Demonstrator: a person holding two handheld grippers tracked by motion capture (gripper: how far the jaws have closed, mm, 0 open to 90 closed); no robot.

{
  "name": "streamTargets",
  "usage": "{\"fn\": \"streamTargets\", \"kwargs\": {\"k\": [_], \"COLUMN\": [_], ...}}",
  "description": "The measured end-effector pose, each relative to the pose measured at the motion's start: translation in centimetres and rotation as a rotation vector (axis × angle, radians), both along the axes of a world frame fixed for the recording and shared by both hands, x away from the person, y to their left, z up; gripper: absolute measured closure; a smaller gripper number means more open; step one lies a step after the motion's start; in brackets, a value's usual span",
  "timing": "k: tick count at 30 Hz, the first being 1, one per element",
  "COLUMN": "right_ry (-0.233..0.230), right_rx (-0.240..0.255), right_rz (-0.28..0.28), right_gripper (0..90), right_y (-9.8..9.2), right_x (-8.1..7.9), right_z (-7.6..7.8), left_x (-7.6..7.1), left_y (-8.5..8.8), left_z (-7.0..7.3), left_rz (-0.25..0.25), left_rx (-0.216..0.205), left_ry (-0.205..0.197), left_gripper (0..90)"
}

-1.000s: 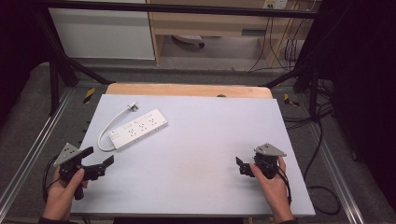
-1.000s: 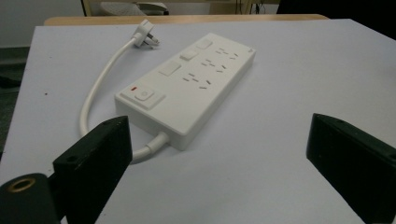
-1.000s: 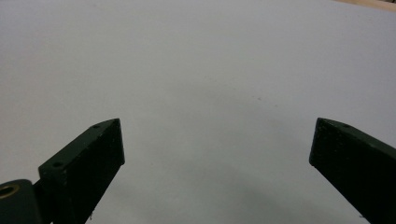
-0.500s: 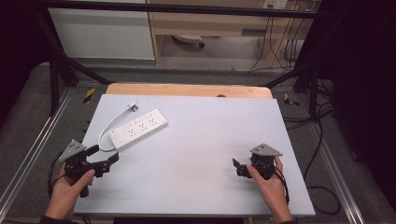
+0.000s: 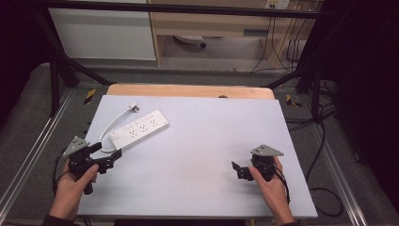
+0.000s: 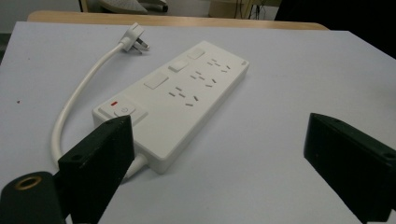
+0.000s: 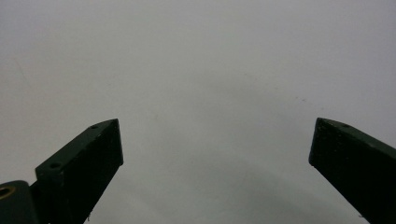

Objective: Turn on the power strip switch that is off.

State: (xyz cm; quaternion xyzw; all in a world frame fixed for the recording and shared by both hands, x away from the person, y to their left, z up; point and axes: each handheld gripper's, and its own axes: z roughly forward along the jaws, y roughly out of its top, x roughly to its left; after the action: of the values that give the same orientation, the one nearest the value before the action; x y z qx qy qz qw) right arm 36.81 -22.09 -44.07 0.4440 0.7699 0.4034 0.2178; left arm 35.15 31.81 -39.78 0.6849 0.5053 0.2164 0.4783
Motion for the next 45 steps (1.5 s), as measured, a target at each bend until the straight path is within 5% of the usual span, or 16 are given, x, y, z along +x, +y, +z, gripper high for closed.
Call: {"fn": "streamTargets", "kwargs": {"k": [13, 19, 37, 45], "right_ry": [-0.009, -0.005, -0.007, 0.002], "right_rx": [0.015, 0.02, 0.014, 0.018], "right_rz": [-0.028, -0.025, -0.04, -0.04], "right_gripper": [2.4, 2.6, 3.1, 3.1], "right_y": [-0.9, -0.9, -1.3, -1.3], "right_x": [0.1, 0.0, -0.1, -0.1], "right_z": [0.1, 0.0, 0.0, 0.0], "left_x": [1.2, 2.1, 4.1, 5.3], "left_y": [0.4, 0.3, -0.4, -1.0], "left_z": [1.1, 1.8, 2.6, 2.6], "left_rz": [-0.037, -0.017, -0.022, -0.009], "left_rx": [-0.042, -0.05, -0.02, 0.024], "left_ry": [-0.042, -0.071, -0.079, -0.087], "left_gripper": [8.8, 8.5, 8.4, 9.0]}}
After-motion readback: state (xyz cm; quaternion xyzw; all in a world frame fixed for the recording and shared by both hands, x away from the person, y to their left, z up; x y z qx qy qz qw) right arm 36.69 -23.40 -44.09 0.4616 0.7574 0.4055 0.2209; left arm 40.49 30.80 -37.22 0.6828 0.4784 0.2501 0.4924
